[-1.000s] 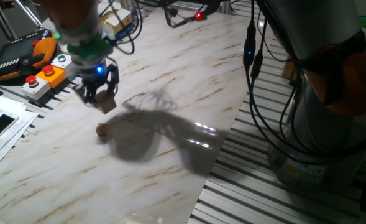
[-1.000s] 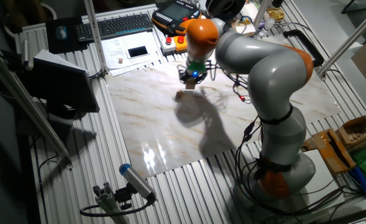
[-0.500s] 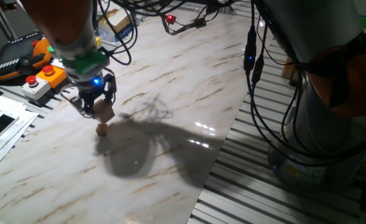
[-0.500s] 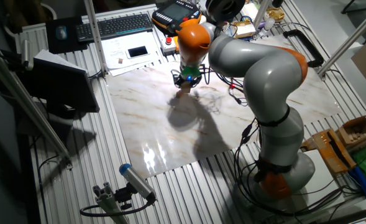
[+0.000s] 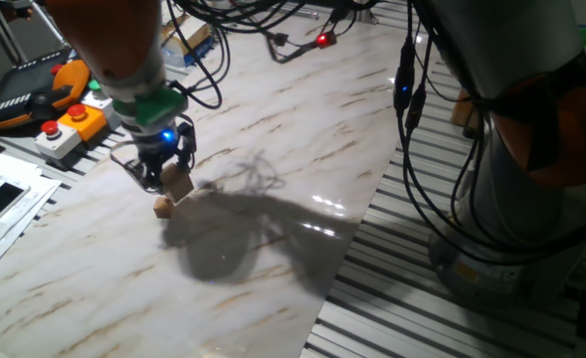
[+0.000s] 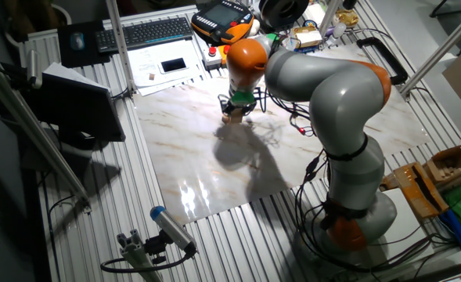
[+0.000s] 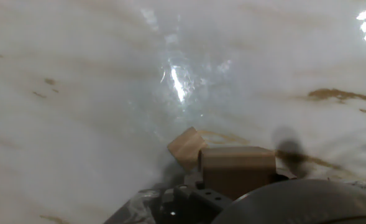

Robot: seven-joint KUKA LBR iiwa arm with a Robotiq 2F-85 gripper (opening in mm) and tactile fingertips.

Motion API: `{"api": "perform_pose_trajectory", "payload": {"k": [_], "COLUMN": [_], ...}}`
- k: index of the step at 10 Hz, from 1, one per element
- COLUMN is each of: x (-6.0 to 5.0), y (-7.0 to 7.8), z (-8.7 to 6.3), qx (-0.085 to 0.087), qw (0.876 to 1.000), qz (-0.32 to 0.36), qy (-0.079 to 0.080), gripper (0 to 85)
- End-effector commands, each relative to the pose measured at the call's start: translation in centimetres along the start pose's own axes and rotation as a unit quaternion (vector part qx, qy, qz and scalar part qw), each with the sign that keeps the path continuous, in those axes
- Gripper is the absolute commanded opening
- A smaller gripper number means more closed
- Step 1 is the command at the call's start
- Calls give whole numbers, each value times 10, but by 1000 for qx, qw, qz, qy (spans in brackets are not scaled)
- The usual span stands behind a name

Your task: Pick up the small block on the left and move it to the right

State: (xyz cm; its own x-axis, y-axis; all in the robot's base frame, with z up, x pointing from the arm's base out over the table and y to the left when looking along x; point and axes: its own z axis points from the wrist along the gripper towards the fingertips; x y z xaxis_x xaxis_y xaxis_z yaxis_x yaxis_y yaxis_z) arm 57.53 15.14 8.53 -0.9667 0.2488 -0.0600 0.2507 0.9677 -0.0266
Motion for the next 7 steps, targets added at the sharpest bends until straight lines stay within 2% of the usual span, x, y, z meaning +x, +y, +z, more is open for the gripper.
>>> {"api": "perform_pose_trajectory", "payload": {"k": [1,4,7], "x": [3,9,15], "y": [-1,-11,-7], "z": [4,13,18], "qx": [-1,-4,-4], "qw": [1000,1000,1000], "qz": [-1,-5,5], "qy": [0,3,2], "gripper": [7,7,7]}}
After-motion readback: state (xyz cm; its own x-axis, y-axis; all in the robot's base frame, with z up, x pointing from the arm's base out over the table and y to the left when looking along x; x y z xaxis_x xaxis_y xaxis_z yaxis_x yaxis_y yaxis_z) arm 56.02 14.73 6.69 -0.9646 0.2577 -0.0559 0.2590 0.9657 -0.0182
